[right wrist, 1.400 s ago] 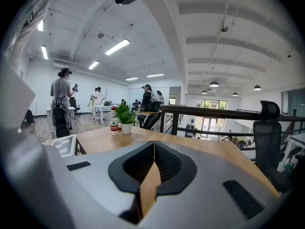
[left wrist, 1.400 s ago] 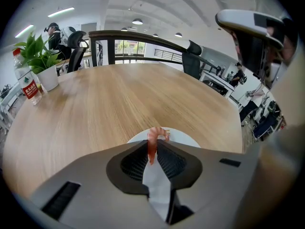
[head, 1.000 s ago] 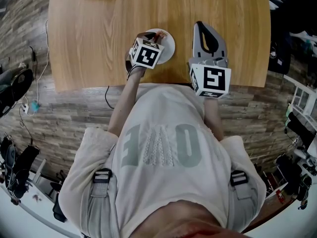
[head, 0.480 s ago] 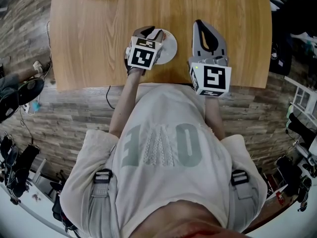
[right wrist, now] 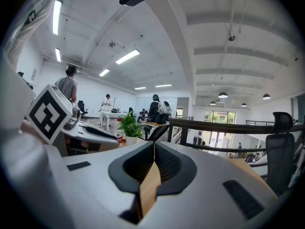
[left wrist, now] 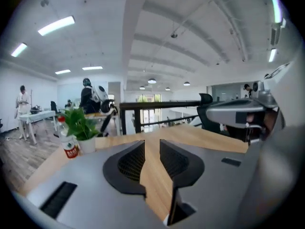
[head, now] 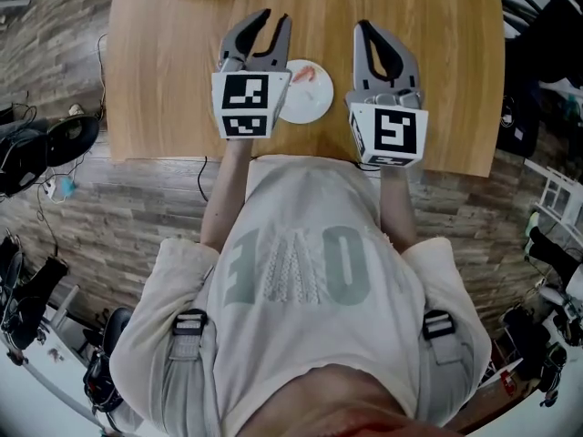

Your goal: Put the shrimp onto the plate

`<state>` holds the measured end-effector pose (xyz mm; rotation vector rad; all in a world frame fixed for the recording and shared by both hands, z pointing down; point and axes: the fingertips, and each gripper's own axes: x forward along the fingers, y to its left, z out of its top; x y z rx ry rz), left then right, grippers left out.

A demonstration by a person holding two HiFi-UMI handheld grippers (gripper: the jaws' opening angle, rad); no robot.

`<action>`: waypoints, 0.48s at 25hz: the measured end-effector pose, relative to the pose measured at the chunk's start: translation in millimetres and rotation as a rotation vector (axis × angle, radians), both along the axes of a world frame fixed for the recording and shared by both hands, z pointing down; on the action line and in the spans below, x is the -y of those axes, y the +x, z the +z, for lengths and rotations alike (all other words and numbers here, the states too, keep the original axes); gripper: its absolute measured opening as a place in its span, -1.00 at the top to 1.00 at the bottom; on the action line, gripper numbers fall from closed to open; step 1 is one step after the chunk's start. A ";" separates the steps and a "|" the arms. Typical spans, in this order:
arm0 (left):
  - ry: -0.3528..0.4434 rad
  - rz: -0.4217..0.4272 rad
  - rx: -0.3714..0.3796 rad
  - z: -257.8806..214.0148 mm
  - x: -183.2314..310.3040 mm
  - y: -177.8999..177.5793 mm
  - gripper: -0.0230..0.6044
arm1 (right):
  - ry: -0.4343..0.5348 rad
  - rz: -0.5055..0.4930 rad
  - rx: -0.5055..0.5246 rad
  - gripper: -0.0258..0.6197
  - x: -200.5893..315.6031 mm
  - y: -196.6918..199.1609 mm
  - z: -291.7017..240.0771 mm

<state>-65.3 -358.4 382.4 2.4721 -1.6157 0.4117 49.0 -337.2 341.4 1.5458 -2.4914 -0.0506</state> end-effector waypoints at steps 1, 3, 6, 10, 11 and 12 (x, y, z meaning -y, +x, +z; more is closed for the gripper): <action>0.069 -0.032 -0.020 -16.1 0.6 -6.7 0.60 | 0.010 -0.004 0.005 0.86 1.4 -2.1 -3.7; 0.184 -0.095 -0.073 -44.7 -1.7 -20.2 0.63 | 0.030 -0.013 0.019 0.86 2.9 -6.2 -12.4; 0.338 -0.169 -0.134 -85.2 -10.7 -36.0 0.71 | 0.045 -0.027 0.057 0.86 3.3 -11.4 -23.3; 0.512 -0.246 -0.136 -133.0 -24.8 -46.8 0.85 | 0.029 -0.058 0.142 0.86 4.0 -16.7 -27.7; 0.546 -0.251 -0.130 -142.5 -28.2 -47.6 0.89 | 0.034 -0.062 0.155 0.86 3.6 -17.9 -29.6; 0.576 -0.252 -0.125 -150.6 -31.7 -48.4 0.89 | 0.042 -0.064 0.164 0.86 2.8 -19.2 -32.0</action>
